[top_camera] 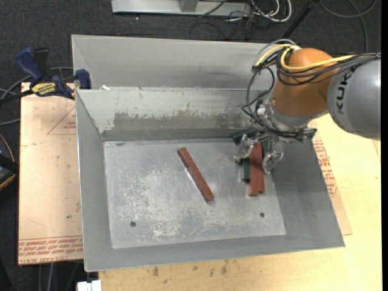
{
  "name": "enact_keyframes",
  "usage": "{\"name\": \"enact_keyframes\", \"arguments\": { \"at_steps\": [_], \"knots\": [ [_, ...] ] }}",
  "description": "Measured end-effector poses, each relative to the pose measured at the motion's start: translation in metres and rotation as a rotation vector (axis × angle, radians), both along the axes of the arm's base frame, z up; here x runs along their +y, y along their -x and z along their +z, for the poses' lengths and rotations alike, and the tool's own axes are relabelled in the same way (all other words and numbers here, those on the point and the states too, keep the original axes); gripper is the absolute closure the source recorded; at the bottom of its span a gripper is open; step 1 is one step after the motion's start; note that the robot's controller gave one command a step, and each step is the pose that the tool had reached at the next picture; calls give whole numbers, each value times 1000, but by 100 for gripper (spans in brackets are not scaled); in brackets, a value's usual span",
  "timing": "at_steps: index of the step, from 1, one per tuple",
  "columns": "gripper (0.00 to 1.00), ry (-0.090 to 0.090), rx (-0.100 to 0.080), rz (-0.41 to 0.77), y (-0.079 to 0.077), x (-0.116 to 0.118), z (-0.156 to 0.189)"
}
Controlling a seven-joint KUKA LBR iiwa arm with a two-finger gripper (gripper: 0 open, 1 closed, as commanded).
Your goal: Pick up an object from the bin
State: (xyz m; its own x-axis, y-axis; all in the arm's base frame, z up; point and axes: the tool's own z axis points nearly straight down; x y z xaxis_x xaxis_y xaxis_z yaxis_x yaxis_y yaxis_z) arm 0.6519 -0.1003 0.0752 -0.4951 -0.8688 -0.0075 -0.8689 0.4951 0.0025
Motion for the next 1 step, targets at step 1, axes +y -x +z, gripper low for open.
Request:
{"name": "enact_keyframes", "arguments": {
  "at_steps": [1],
  "knots": [
    [100, 0, 0, 0, 0, 0, 0]
  ]
}}
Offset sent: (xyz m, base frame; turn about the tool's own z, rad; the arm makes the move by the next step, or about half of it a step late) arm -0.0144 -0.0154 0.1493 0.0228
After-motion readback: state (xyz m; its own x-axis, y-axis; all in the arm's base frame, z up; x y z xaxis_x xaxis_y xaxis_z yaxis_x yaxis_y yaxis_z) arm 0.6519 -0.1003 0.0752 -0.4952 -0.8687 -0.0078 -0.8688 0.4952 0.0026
